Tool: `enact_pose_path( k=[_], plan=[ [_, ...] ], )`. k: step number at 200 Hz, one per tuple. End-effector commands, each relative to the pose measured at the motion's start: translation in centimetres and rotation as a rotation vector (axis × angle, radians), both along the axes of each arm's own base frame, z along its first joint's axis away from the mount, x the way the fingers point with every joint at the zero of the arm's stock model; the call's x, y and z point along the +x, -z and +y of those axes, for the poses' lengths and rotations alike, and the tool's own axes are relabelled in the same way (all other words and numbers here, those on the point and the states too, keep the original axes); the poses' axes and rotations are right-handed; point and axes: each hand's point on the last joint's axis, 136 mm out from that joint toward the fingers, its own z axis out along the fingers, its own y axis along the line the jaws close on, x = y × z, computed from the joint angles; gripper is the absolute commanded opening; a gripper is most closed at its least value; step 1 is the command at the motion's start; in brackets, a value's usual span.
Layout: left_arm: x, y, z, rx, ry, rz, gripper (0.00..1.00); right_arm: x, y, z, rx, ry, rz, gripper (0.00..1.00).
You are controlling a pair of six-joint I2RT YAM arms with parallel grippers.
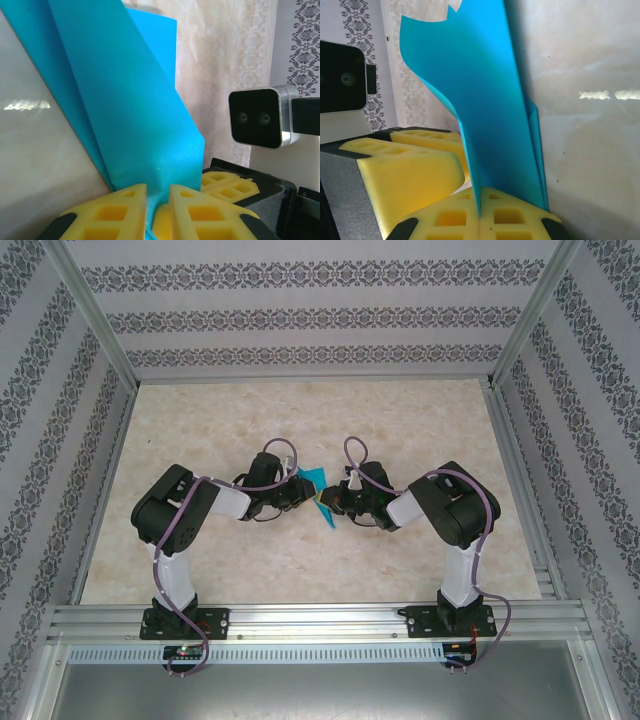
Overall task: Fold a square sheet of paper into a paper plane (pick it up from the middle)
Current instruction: Fold the wing for the fifth time at the center of the table.
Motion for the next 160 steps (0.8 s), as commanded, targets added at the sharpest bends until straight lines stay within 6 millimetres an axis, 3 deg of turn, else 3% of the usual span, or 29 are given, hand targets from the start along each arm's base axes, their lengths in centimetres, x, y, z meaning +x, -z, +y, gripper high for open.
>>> enact_pose_path(
  k=[1, 81, 160],
  plan=[
    [0.5, 0.6, -0.1, 0.043, -0.003, -0.012, 0.18, -0.8, 3.2, -1.4, -0.088, 0.020, 0.094, 0.00],
    [0.0, 2.7, 1.2, 0.160, -0.028, 0.083, 0.11, -0.8, 2.9, -1.3, -0.107, -0.002, 0.089, 0.03],
    [-0.6, 5.0, 2.1, 0.220, -0.060, 0.163, 0.07, -0.8, -0.3, -0.8, -0.134, -0.077, 0.025, 0.16]
  ],
)
